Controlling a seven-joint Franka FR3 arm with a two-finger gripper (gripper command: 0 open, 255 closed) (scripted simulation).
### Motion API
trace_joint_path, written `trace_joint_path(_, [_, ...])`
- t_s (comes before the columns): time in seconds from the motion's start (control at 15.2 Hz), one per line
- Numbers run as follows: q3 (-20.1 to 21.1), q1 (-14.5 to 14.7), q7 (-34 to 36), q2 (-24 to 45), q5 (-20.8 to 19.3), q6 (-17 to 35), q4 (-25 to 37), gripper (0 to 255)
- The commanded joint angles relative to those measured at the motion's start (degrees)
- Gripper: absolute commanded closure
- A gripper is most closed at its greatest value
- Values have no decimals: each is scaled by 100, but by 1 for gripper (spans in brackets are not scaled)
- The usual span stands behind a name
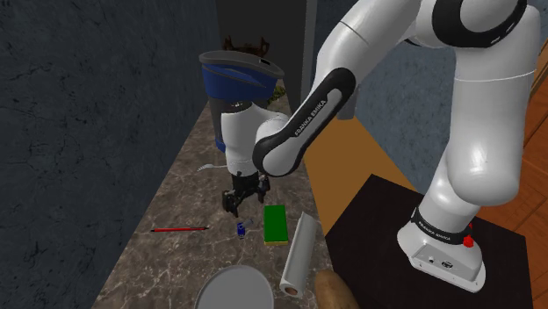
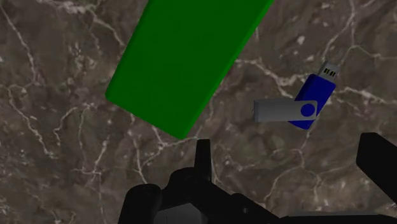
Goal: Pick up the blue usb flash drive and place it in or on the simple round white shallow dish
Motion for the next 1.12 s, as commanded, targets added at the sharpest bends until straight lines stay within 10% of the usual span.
trace_joint_path(0.0, [-118, 192, 329, 436, -253, 23, 378, 0])
trace_joint_path(1.06, [-364, 395, 583, 984, -598, 457, 458, 0])
